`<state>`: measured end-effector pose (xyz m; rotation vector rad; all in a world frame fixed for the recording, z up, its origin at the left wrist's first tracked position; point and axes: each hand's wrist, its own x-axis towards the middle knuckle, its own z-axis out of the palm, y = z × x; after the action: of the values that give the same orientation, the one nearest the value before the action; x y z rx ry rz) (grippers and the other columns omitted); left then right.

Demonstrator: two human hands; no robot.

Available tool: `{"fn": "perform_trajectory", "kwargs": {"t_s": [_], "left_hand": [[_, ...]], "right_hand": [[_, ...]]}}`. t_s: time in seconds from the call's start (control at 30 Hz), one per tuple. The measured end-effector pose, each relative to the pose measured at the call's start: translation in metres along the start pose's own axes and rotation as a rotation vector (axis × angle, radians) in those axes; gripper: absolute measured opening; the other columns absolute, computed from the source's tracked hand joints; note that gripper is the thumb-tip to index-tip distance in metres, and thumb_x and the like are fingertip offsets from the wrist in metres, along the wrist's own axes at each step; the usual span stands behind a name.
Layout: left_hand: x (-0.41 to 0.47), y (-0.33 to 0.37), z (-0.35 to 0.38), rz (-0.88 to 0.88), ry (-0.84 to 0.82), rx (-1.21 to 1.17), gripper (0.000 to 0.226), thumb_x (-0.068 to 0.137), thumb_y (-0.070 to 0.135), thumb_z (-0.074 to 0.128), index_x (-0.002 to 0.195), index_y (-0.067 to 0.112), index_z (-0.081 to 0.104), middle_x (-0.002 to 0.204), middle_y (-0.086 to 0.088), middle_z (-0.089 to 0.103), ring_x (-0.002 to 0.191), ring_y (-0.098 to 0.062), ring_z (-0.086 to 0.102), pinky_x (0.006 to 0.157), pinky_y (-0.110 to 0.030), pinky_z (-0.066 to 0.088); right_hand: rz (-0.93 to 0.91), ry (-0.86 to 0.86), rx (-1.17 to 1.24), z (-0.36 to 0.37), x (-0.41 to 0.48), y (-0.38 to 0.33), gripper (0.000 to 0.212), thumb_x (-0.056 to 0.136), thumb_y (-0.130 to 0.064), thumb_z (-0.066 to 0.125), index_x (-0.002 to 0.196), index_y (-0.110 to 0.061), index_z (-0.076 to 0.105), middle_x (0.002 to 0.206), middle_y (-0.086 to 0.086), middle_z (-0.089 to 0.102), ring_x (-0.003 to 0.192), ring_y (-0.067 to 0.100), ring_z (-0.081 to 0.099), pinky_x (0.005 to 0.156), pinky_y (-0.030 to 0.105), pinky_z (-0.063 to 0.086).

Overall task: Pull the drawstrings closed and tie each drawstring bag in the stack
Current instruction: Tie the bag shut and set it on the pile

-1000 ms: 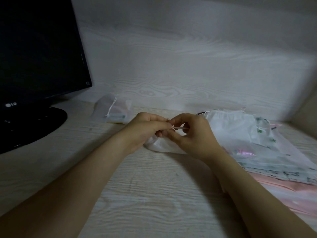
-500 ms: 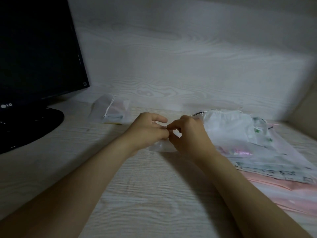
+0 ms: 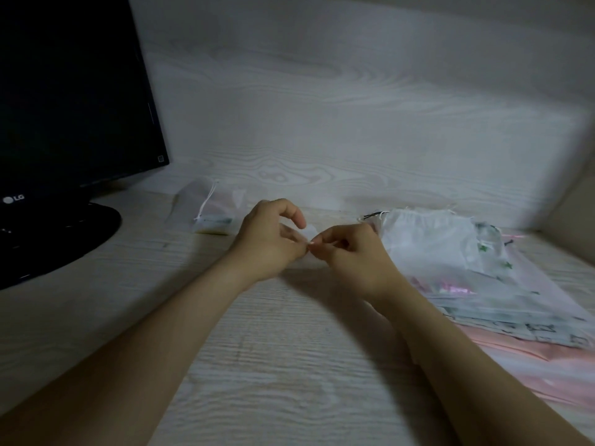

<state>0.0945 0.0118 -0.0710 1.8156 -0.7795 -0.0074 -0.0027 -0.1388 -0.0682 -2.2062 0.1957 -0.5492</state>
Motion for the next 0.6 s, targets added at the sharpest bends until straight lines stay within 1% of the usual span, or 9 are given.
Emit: {"fn": "perform_trajectory", "kwargs": {"t_s": [0.07,0.1,0.13,0.2,0.33,0.4,0.47,0.53,0.6], "left_hand": [[0.0016,0.0005,0.0022,0.081,0.068,0.086,0.031,0.075,0.009,0.093,0.076,0.027,0.067,0.101,0.000,0.069,0.076,-0.003,0.068,0.071,-0.029,0.058],[0.0015,0.0012,0.0033,0.123,0.089,0.125,0.032,0.075,0.011,0.093,0.070,0.029,0.068,0.093,0.005,0.070,0.079,-0.005,0.067,0.072,-0.030,0.056],[0.0007,0.0017,0.0043,0.154,0.097,0.158,0.033,0.075,0.012,0.094,0.067,0.032,0.068,0.087,0.010,0.071,0.082,-0.006,0.066,0.074,-0.029,0.054],[-0.0022,0.0024,0.0057,0.179,0.102,0.196,0.033,0.077,0.015,0.093,0.066,0.036,0.070,0.080,0.016,0.070,0.088,-0.005,0.061,0.077,-0.024,0.047],[-0.0038,0.0030,0.0075,0.221,0.157,0.290,0.026,0.079,0.021,0.093,0.073,0.038,0.073,0.092,0.013,0.065,0.097,-0.011,0.055,0.084,-0.028,0.046],[-0.0042,0.0030,0.0077,0.247,0.149,0.298,0.025,0.080,0.017,0.091,0.077,0.035,0.074,0.098,0.011,0.059,0.090,-0.003,0.055,0.080,-0.021,0.046],[-0.0048,0.0030,0.0080,0.263,0.140,0.308,0.024,0.083,0.010,0.087,0.082,0.030,0.075,0.102,0.010,0.054,0.086,-0.002,0.057,0.079,-0.019,0.050],[-0.0051,0.0022,0.0082,0.284,0.123,0.322,0.025,0.085,0.004,0.083,0.087,0.028,0.076,0.105,0.010,0.053,0.089,-0.002,0.060,0.082,-0.020,0.054],[-0.0048,0.0006,0.0081,0.293,0.079,0.303,0.024,0.083,0.007,0.084,0.093,0.028,0.078,0.109,0.012,0.054,0.096,0.000,0.061,0.086,-0.016,0.053]], "right_hand": [[0.076,-0.001,0.179,-0.0007,0.0006,-0.0024,0.014,0.092,-0.018,0.071,0.082,-0.017,0.079,0.066,0.002,0.070,0.063,0.004,0.057,0.068,0.026,0.043],[0.107,-0.004,0.234,-0.0014,0.0007,-0.0034,0.015,0.093,-0.015,0.070,0.083,-0.016,0.080,0.072,0.000,0.074,0.066,0.000,0.060,0.070,0.021,0.044],[0.133,-0.012,0.265,-0.0023,0.0007,-0.0043,0.015,0.094,-0.013,0.068,0.086,-0.014,0.081,0.070,-0.007,0.073,0.065,-0.006,0.060,0.069,0.016,0.042],[0.171,-0.022,0.287,-0.0034,0.0018,-0.0044,0.016,0.094,-0.012,0.066,0.088,-0.012,0.081,0.060,-0.019,0.066,0.059,-0.009,0.058,0.065,0.016,0.038],[0.228,-0.010,0.345,-0.0035,0.0020,-0.0029,0.020,0.091,-0.015,0.070,0.074,-0.020,0.080,0.055,-0.019,0.057,0.062,0.005,0.050,0.065,0.026,0.036],[0.239,-0.008,0.367,-0.0036,0.0004,-0.0047,0.017,0.091,-0.016,0.071,0.077,-0.018,0.081,0.054,-0.017,0.055,0.060,0.009,0.044,0.063,0.030,0.035],[0.232,-0.011,0.391,-0.0034,-0.0008,-0.0059,0.015,0.092,-0.016,0.070,0.082,-0.015,0.081,0.053,-0.015,0.051,0.058,0.011,0.040,0.059,0.030,0.034],[0.225,0.001,0.423,-0.0030,-0.0008,-0.0046,0.014,0.093,-0.015,0.071,0.084,-0.011,0.081,0.052,-0.012,0.046,0.055,0.012,0.036,0.054,0.028,0.033],[0.224,0.031,0.427,-0.0039,-0.0011,-0.0040,0.013,0.093,-0.014,0.071,0.089,-0.006,0.080,0.050,-0.016,0.049,0.052,0.011,0.036,0.052,0.026,0.033]]}}
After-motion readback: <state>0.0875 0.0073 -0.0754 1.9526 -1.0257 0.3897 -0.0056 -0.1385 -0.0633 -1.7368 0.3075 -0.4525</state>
